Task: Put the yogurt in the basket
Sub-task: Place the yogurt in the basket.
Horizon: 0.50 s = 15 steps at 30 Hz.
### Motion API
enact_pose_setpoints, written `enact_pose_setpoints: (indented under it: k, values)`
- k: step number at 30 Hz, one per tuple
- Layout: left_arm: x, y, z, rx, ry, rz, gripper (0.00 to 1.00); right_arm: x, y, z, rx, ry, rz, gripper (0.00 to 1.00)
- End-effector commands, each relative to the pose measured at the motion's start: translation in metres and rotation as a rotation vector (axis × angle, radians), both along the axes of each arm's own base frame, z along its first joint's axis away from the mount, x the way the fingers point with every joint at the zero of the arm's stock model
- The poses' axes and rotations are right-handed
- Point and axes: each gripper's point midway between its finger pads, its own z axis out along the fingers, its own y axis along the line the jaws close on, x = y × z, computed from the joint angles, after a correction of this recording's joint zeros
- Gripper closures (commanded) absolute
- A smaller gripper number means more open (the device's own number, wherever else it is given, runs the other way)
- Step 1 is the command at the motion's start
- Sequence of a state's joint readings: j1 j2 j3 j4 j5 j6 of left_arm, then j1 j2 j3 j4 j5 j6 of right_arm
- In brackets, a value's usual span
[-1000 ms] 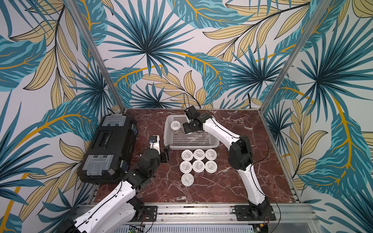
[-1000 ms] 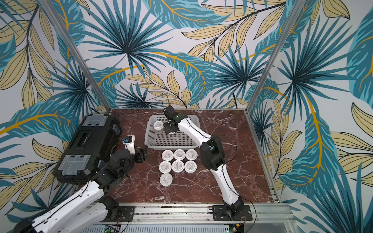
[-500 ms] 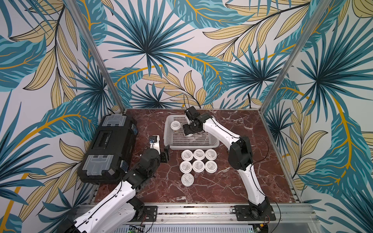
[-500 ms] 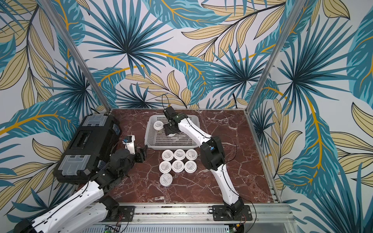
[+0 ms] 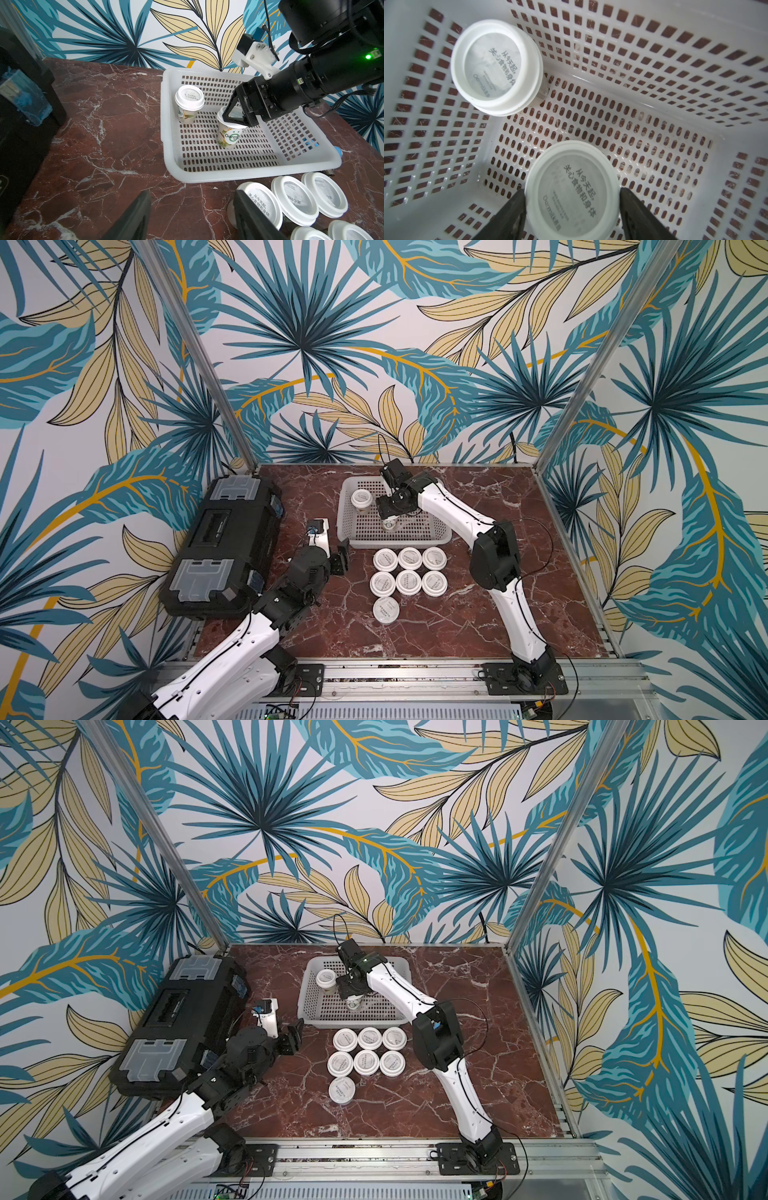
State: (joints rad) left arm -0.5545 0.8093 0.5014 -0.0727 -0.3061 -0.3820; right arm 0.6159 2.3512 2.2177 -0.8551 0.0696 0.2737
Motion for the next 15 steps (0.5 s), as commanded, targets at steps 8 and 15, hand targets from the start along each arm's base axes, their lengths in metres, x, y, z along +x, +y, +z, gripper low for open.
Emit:
enact_pose_setpoints:
  k: [8, 15]
  values:
    - [0.0007, 0.0010, -0.0016, 0.008, -0.008, -0.004, 0.33, -0.0043, -0.0007, -0.0241, -0.018, 0.054, -0.002, 0.27]
    - [0.0009, 0.0008, -0.0013, 0.007, -0.008, -0.003, 0.33, -0.0018, 0.0028, -0.0175, 0.015, 0.015, -0.003, 0.27]
